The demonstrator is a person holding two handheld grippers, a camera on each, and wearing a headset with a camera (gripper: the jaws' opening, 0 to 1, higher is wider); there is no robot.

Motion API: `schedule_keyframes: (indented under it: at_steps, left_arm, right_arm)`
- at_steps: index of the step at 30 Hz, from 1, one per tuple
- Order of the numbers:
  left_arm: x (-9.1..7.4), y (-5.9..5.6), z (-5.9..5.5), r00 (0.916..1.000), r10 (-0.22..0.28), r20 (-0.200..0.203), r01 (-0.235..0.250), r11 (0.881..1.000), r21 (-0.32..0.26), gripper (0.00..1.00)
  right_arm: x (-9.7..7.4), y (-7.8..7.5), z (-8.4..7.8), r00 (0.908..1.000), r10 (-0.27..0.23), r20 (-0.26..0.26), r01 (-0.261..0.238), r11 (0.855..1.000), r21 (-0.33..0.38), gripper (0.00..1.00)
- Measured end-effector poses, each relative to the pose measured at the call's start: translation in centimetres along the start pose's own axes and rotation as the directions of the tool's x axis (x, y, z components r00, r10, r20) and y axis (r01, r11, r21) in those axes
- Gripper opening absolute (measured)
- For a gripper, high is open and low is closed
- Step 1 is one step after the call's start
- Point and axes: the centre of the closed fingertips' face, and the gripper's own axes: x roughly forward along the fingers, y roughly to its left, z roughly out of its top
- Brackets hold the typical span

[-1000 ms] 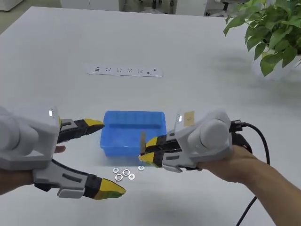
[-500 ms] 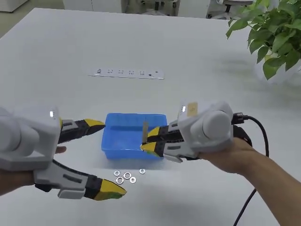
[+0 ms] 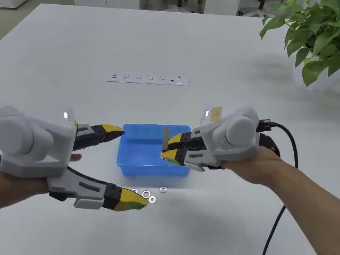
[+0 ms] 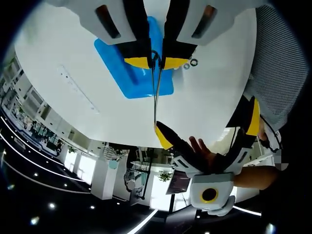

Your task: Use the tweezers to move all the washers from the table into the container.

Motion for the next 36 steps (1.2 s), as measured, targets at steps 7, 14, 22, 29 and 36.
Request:
schedule_keyframes:
  at_steps: [7, 14, 22, 29, 36]
  left_arm:
    - [0.4, 0.4, 0.4, 1.0, -0.002, 0.006, 0.002, 1.0, 0.007, 0.95]
    - [0.9, 1.0, 0.5, 1.0, -0.009, -0.002, 0.009, 1.0, 0.023, 0.89]
    - [1.5, 2.0, 0.7, 0.9998, -0.017, -0.01, 0.017, 0.999, 0.038, 0.79]
    - [2.3, 2.5, 0.7, 0.9994, -0.033, -0.012, 0.034, 0.998, 0.062, 0.65]
    - [3.3, 3.1, 0.4, 0.9988, -0.041, -0.027, 0.043, 0.996, 0.075, 0.52]
  right_arm:
    - [0.7, -0.3, -0.5, 1.0, 0.0, 0.001, 0.0, 1.0, 0.021, 0.09]
    - [1.4, -0.6, -1.1, 1.0, 0.003, -0.006, -0.003, 0.999, 0.034, 0.09]
    - [2.2, -1.0, -1.7, 0.9999, -0.002, -0.012, 0.003, 0.999, 0.054, 0.09]
    - [2.8, -1.3, -2.3, 0.9998, -0.002, -0.02, 0.003, 0.998, 0.063, 0.09]
    - [3.2, -1.4, -2.8, 0.9996, 0.005, -0.027, -0.003, 0.998, 0.068, 0.09]
